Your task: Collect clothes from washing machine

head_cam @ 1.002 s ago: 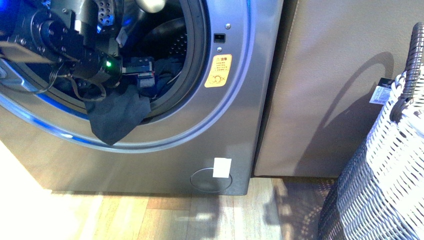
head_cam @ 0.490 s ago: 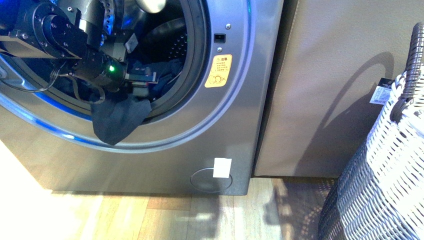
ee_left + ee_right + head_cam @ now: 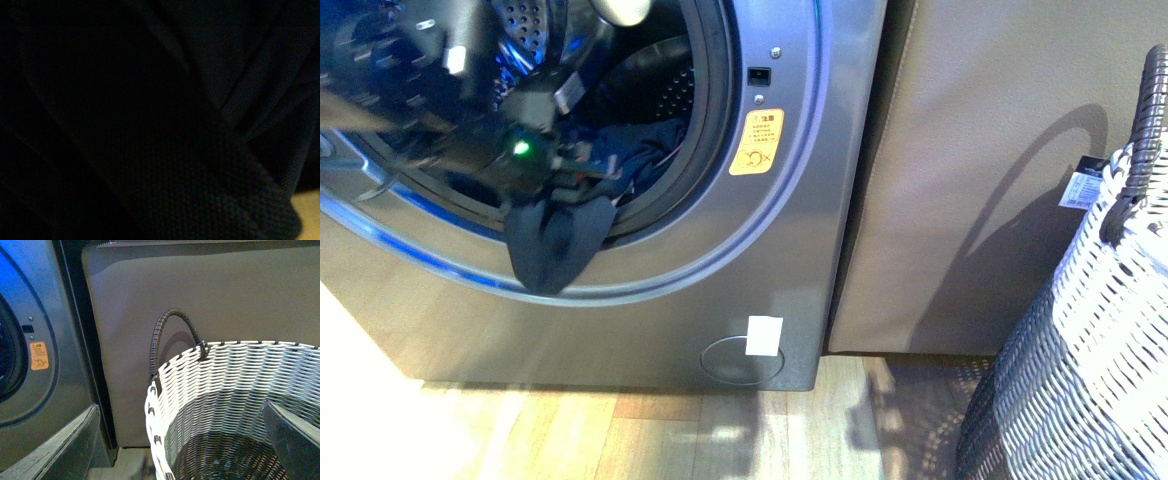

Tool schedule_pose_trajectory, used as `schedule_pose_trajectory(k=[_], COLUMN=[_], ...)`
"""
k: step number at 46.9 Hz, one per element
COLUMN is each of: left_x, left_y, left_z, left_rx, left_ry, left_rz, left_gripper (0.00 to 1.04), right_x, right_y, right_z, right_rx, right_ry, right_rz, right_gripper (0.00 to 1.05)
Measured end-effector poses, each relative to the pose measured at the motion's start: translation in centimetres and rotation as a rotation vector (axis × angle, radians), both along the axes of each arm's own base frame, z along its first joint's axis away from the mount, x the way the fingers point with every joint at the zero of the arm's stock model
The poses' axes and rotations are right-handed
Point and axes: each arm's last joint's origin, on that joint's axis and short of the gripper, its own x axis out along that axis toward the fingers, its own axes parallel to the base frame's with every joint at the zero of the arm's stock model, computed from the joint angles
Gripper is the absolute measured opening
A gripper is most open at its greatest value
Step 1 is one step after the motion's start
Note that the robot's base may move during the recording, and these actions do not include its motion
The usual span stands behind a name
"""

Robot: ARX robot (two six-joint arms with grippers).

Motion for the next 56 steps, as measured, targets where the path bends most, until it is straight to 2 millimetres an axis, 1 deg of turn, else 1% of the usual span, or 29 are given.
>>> schedule_pose_trajectory(k=[10,13,16,19,22,27,30,35,41,44,49,56], left_x=[-3.8,-5.0,-6.2,-7.3,-8.3,-10.2,-11.4,-12.6,-13.7,-14.3,-15.1,-15.8], left_y=[0.3,0.3,0.5,0.8,0.9,0.8,0.9,0.9,0.9,0.9,0.7,0.3], left_z=[1.9,2.7,4.0,5.7,7.8,11.9,13.9,16.3,18.5,20.0,22.5,25.3], left_rx=[-0.035,-0.051,-0.071,-0.088,-0.102,-0.124,-0.134,-0.142,-0.149,-0.154,-0.159,-0.169], left_ry=[-0.026,-0.040,-0.066,-0.108,-0.160,-0.252,-0.298,-0.350,-0.407,-0.451,-0.518,-0.590], left_rz=[-0.078,-0.101,-0.133,-0.163,-0.197,-0.264,-0.294,-0.326,-0.357,-0.368,-0.379,-0.384], left_gripper=[0.14,0.14,0.14,0.14,0.14,0.14,0.14,0.14,0.14,0.14,0.14,0.14], right_x=[0.0,0.0,0.0,0.0,0.0,0.0,0.0,0.0,0.0,0.0,0.0,0.0], right_y=[0.0,0.0,0.0,0.0,0.0,0.0,0.0,0.0,0.0,0.0,0.0,0.0], right_z=[0.0,0.0,0.0,0.0,0.0,0.0,0.0,0.0,0.0,0.0,0.0,0.0], right_rx=[0.000,0.000,0.000,0.000,0.000,0.000,0.000,0.000,0.000,0.000,0.000,0.000], right_ry=[0.000,0.000,0.000,0.000,0.000,0.000,0.000,0.000,0.000,0.000,0.000,0.000], right_rz=[0.000,0.000,0.000,0.000,0.000,0.000,0.000,0.000,0.000,0.000,0.000,0.000], right_gripper=[0.97,0.97,0.97,0.97,0.97,0.97,0.97,0.97,0.97,0.97,0.97,0.97])
